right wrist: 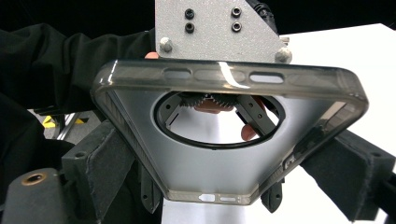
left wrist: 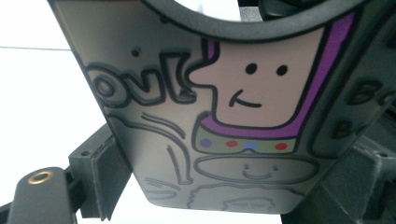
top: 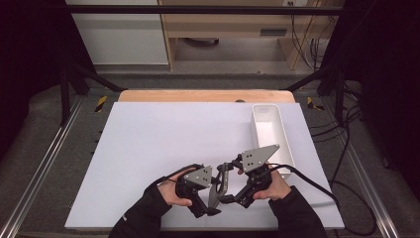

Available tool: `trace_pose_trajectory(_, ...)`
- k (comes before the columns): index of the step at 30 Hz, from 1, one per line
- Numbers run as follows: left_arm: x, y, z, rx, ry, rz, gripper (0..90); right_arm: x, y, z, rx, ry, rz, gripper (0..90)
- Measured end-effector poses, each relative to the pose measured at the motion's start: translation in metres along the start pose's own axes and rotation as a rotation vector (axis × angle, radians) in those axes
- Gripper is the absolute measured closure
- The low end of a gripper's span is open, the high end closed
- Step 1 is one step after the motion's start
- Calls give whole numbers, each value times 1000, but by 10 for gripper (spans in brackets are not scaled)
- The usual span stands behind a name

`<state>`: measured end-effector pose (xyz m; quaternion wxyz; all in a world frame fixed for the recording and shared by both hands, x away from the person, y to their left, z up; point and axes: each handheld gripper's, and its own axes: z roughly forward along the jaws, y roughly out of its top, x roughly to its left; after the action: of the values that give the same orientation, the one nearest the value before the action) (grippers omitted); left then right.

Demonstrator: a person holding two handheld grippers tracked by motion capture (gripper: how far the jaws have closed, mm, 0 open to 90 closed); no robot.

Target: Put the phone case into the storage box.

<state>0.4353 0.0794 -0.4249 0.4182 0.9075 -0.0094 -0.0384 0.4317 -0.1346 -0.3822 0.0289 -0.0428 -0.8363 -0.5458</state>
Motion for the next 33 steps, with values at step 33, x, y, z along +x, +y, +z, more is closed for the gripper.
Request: trace_pose_trajectory(33,-3,-14,-25,-34,121,-39,47,-1,8,-19,-25,-78,7,127)
